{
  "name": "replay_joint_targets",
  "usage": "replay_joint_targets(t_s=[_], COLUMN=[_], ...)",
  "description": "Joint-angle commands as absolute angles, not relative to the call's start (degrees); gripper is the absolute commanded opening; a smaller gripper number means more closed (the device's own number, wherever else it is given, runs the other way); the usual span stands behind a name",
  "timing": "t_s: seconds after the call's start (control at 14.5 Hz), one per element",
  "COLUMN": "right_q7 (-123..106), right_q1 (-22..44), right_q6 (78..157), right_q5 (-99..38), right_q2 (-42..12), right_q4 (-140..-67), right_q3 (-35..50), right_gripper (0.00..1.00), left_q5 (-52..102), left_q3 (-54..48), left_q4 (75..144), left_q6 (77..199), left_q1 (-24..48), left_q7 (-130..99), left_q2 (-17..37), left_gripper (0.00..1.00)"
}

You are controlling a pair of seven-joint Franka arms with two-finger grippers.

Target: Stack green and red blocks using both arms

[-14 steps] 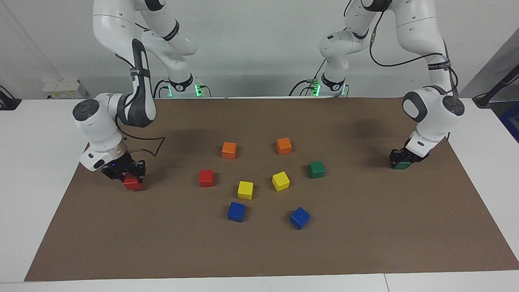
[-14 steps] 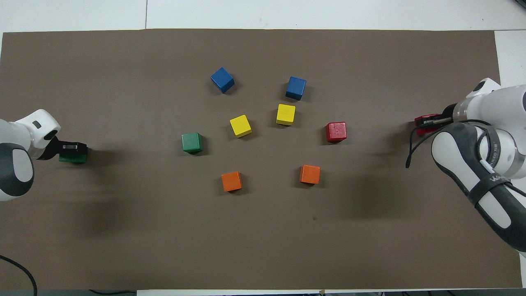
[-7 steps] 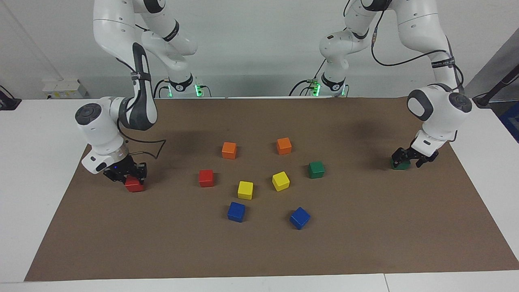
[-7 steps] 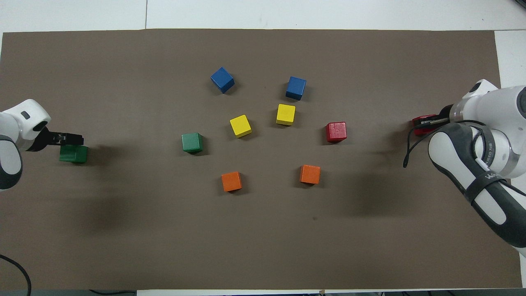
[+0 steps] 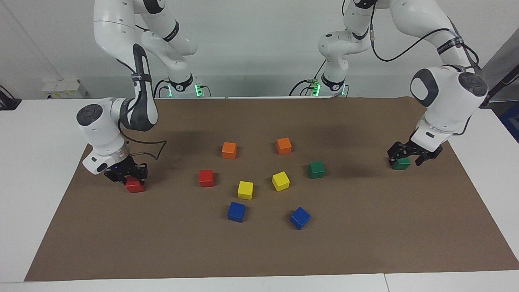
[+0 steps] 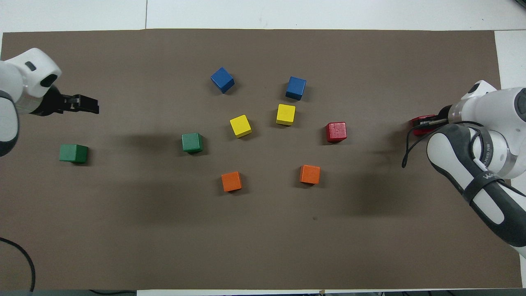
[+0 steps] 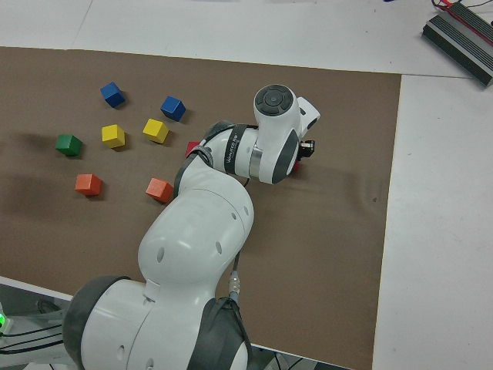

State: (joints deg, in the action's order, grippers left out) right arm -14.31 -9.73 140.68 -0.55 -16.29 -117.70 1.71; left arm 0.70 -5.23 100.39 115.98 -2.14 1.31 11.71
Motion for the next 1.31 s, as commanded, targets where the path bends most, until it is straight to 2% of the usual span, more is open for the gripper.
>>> replay_joint_targets(t_s=[0.0, 0.14, 0.21, 0.35, 0.83, 1.24], right_q7=[-15.9, -16.0, -16.0, -16.3, -17.9, -12.3], right_q1=[-10.5, -10.5, -10.5, -10.5, -9.8, -5.5], right_q6=[142.4, 142.5, 142.5, 142.5, 141.4, 125.6], right_q5=[-1.3, -1.3, -1.3, -1.3, -1.4, -1.4], right_q2=[-16.0, -16.0, -16.0, -16.1, -15.6, -14.0], right_q4=[-118.7, -118.8, -118.8, -118.7, -117.5, -106.6], right_q3=[2.5, 2.5, 2.5, 2.5, 2.5, 2.8], right_gripper=[0.33, 0.37, 0.55, 1.00, 1.00, 1.00], left_q5=[0.5, 0.5, 0.5, 0.1, -4.5, -4.5], left_q3=[-4.4, -4.5, -4.5, -4.4, -4.5, -4.5], left_q4=[98.7, 98.8, 99.0, 100.2, 107.7, 112.9], left_q6=[114.7, 115.4, 115.9, 118.7, 128.4, 134.2], left_q1=[4.6, 7.6, 9.1, 12.6, 17.5, 17.9], left_q7=[-8.5, -12.3, -13.5, -17.4, -25.4, -25.8], left_q2=[12.6, 12.7, 12.8, 13.9, 17.0, 17.5], left_gripper=[1.00, 1.00, 1.00, 1.00, 1.00, 1.00])
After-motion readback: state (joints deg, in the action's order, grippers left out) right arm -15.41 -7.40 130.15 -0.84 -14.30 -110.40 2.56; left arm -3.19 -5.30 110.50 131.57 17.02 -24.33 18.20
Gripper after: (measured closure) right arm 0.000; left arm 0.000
